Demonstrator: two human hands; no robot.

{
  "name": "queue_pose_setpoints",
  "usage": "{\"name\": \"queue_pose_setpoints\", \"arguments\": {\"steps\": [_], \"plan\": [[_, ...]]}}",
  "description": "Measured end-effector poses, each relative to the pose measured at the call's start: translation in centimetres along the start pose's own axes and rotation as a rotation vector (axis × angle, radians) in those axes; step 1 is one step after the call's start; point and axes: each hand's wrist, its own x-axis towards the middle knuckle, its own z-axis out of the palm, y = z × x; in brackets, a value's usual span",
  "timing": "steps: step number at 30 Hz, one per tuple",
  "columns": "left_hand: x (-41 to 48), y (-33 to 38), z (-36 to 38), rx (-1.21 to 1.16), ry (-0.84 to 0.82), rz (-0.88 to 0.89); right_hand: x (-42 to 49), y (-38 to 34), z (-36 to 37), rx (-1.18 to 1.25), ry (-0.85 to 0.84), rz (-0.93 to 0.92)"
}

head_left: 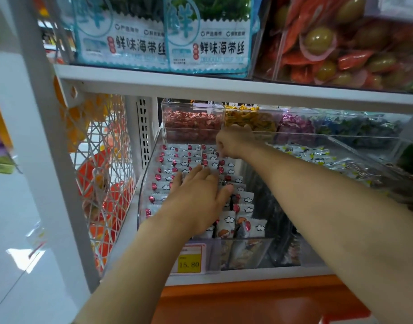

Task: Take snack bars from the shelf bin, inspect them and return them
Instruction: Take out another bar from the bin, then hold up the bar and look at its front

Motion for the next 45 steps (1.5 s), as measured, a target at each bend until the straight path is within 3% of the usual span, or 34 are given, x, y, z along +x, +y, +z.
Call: {"name": "queue_pose_setpoints", "arguments": {"steps": [7,11,14,21,29,36,38,42,45], "plan": [[-0.7,0.3,-0.6,-0.018,0.113,-0.005,-2.4,2.2,-3.0,0.316,0.276,0.158],[-2.0,0.9,-1.6,-0.212,0.314,-0.027,-6.6,3.4,-3.8,0.586,0.521,0.242],[-3.1,1.1,-2.2,-0.336,0.419,-0.079,-10.9,3.3,-4.3,0.860,0.612,0.361],[-5.4,1.6,-2.6,-0.885,0.293,-0.156,-19.6,-1.0,-4.1,1.457,0.460,0.370],[-6.6,1.0,-3.1,-1.381,0.255,-0.252,-21.7,-2.2,-3.5,2.002,0.320,0.343],[-6.3,0.9,-3.2,-1.706,0.200,-0.249,-21.5,-2.0,-3.2,2.196,0.287,0.349],[-6.3,1.1,-3.1,-1.631,0.231,-0.253,-21.4,-1.8,-3.1,2.181,0.297,0.359],[-6.4,1.5,-2.9,-1.240,0.366,-0.235,-21.3,-1.8,-2.8,2.009,0.342,0.379],[-6.6,1.7,-3.0,-1.246,0.360,-0.215,-21.4,-1.9,-2.9,1.923,0.329,0.420]]}}
